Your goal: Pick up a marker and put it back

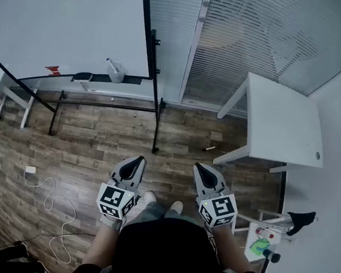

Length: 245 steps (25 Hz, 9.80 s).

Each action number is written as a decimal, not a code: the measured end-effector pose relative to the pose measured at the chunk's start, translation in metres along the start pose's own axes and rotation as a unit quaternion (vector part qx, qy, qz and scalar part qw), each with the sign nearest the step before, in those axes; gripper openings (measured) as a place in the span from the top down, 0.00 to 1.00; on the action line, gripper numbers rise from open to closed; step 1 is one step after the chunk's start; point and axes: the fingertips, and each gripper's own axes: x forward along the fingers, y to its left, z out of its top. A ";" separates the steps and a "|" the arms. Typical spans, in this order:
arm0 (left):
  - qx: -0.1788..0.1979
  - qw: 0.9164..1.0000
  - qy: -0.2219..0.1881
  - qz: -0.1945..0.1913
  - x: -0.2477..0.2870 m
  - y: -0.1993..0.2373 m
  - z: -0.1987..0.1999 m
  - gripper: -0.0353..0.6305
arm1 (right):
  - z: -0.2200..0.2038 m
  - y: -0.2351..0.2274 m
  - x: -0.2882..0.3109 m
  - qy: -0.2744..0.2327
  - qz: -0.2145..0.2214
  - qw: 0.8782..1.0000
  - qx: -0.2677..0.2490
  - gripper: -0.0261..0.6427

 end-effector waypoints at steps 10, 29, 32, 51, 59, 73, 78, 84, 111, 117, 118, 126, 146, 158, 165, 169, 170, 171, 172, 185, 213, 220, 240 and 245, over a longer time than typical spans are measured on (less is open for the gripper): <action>0.004 1.000 -0.009 -0.018 -0.006 0.043 0.013 0.91 | 0.019 0.024 0.034 -0.008 -0.017 1.000 -0.012 0.92; -0.011 0.998 0.027 0.055 0.111 0.146 0.031 0.79 | 0.055 -0.064 0.182 -0.006 0.044 0.999 0.000 0.92; -0.019 0.995 0.029 0.091 0.138 0.166 0.043 0.79 | 0.071 -0.085 0.218 -0.001 0.081 0.997 -0.004 0.92; -0.072 0.956 0.022 0.284 0.188 0.320 0.075 0.79 | 0.126 -0.067 0.363 0.032 0.225 0.973 -0.051 0.92; -0.065 0.958 0.059 0.274 0.203 0.397 0.062 0.74 | 0.128 -0.049 0.407 0.045 0.187 0.981 -0.035 0.92; -0.057 0.972 0.112 0.199 0.243 0.460 0.052 0.69 | 0.126 -0.027 0.448 0.057 0.118 0.991 -0.030 0.92; -0.058 0.974 0.121 0.183 0.256 0.465 0.046 0.69 | 0.121 -0.033 0.449 0.059 0.092 0.994 -0.020 0.92; -0.049 0.973 0.125 0.186 0.261 0.473 0.043 0.74 | 0.121 -0.036 0.452 0.055 0.082 0.995 -0.014 0.92; -0.056 0.960 0.012 0.273 0.186 0.436 0.121 0.82 | 0.147 -0.021 0.461 0.020 0.214 0.976 -0.034 0.92; -0.041 0.951 -0.010 0.305 0.156 0.415 0.137 0.82 | 0.154 0.000 0.460 0.011 0.263 0.963 -0.047 0.92; -0.039 0.950 -0.010 0.309 0.151 0.412 0.137 0.82 | 0.155 0.003 0.460 0.010 0.272 0.961 -0.049 0.92; -0.062 0.931 -0.008 0.359 0.103 0.390 0.111 0.82 | 0.160 0.033 0.456 0.008 0.331 0.941 -0.067 0.92; -0.105 0.908 0.018 0.406 0.029 0.350 0.040 0.82 | 0.139 0.076 0.432 0.030 0.377 0.921 -0.094 0.92; -0.090 0.918 0.013 0.387 0.038 0.356 0.052 0.82 | 0.129 0.067 0.426 0.040 0.355 0.930 -0.092 0.92; -0.063 0.933 0.003 0.354 0.062 0.369 0.079 0.82 | 0.134 0.051 0.428 0.034 0.325 0.941 -0.084 0.92; -0.044 0.944 -0.002 0.327 0.084 0.377 0.097 0.82 | 0.138 0.036 0.431 0.029 0.300 0.950 -0.077 0.92; -0.040 0.947 -0.004 0.320 0.090 0.380 0.101 0.82 | 0.139 0.032 0.431 0.028 0.293 0.953 -0.075 0.92; -0.036 0.949 -0.005 0.314 0.096 0.382 0.105 0.82 | 0.139 0.028 0.432 0.027 0.286 0.955 -0.074 0.92; -0.032 0.951 -0.006 0.307 0.101 0.384 0.108 0.82 | 0.140 0.024 0.432 0.026 0.279 0.957 -0.072 0.92; -0.007 0.974 -0.021 0.225 0.178 0.409 0.146 0.82 | 0.143 -0.033 0.434 0.019 0.177 0.983 -0.042 0.92; -0.062 0.982 0.037 0.176 0.251 0.450 0.054 0.82 | 0.117 -0.073 0.418 0.069 0.076 0.994 -0.034 0.92; -0.059 0.980 0.037 0.186 0.252 0.457 0.048 0.81 | 0.114 -0.076 0.417 0.074 0.070 0.994 -0.034 0.92; -0.062 0.966 0.037 0.248 0.196 0.462 0.059 0.71 | 0.125 -0.047 0.431 0.060 0.143 0.987 -0.050 0.92; -0.067 0.959 0.039 0.273 0.164 0.451 0.058 0.72 | 0.127 -0.021 0.439 0.059 0.193 0.978 -0.061 0.92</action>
